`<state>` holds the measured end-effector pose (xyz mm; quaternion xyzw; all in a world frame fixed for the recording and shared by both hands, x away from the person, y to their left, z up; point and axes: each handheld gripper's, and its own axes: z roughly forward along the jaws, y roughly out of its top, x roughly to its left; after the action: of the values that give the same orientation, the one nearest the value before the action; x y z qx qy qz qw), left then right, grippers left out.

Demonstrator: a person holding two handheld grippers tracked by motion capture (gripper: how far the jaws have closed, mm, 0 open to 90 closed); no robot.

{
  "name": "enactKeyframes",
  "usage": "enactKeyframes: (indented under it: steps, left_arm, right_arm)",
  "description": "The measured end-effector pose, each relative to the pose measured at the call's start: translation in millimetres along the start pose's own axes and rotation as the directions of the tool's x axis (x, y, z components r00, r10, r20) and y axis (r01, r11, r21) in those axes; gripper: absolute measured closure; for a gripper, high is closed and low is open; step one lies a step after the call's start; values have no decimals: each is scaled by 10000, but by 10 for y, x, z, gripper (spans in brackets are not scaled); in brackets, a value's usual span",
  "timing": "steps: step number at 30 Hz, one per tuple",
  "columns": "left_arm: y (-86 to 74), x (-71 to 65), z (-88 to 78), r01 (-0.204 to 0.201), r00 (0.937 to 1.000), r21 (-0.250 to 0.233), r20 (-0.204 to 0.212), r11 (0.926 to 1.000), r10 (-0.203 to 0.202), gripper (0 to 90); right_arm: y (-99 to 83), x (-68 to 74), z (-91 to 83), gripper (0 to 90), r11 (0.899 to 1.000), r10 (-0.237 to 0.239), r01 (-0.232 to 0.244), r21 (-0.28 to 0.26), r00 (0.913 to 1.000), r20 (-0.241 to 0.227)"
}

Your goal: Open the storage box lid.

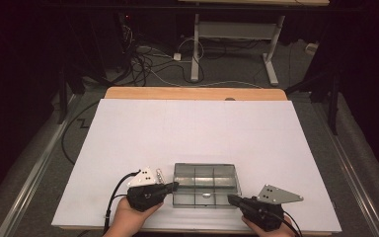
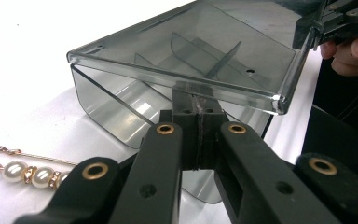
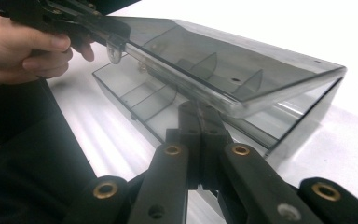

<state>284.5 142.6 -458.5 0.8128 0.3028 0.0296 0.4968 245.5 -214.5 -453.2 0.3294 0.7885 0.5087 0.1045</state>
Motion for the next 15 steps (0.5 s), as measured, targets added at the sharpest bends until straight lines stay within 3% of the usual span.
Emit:
enactKeyframes:
  steps: [15]
  left_arm:
    - [3, 18, 15, 28, 10000, -16, -26, 10000, -28, 869]
  right_arm:
    - [-35, -128, -137, 900, 9998, 110, -101, -189, 9988, 480]
